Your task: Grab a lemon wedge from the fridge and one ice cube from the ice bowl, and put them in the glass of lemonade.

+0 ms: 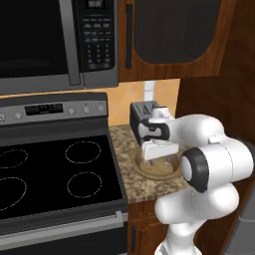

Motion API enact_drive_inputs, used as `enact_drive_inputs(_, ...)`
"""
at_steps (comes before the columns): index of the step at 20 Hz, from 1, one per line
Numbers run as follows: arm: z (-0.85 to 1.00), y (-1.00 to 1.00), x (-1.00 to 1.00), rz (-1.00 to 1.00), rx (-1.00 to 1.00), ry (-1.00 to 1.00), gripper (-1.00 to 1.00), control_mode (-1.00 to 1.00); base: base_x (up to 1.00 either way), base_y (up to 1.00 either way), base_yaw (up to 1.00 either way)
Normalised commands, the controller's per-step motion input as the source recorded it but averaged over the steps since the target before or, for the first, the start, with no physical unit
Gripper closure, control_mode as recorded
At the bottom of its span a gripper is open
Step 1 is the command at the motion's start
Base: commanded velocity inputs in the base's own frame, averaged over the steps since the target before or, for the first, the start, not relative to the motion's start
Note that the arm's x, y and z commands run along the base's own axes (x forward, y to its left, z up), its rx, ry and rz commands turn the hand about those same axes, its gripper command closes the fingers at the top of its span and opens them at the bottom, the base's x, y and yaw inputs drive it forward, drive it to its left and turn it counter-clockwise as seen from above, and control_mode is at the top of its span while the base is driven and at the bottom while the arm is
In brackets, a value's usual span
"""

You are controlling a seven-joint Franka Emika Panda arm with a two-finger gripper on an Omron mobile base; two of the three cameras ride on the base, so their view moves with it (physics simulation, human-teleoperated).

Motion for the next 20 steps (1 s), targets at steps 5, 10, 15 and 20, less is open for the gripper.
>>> enact_drive_inputs(5, -0.51, 0.00, 0.09, 0.09, 0.00, 0.00, -1.00, -1.00, 0.00, 0.00, 0.00)
enact_drive_inputs(10, -0.34, -0.02, 0.00, 0.07, 0.01, 0.00, -1.00, -1.00, 0.00, 0.00, 0.00)
enact_drive_inputs(15, 0.04, -0.03, 0.01, 0.01, 0.01, -0.09, -1.00, -1.00, 0.00, 0.00, 0.00)
enact_drive_inputs(20, 0.11, -0.02, -0.08, 0.02, 0.02, -0.14, -1.00, -1.00, 0.00, 0.00, 0.00)
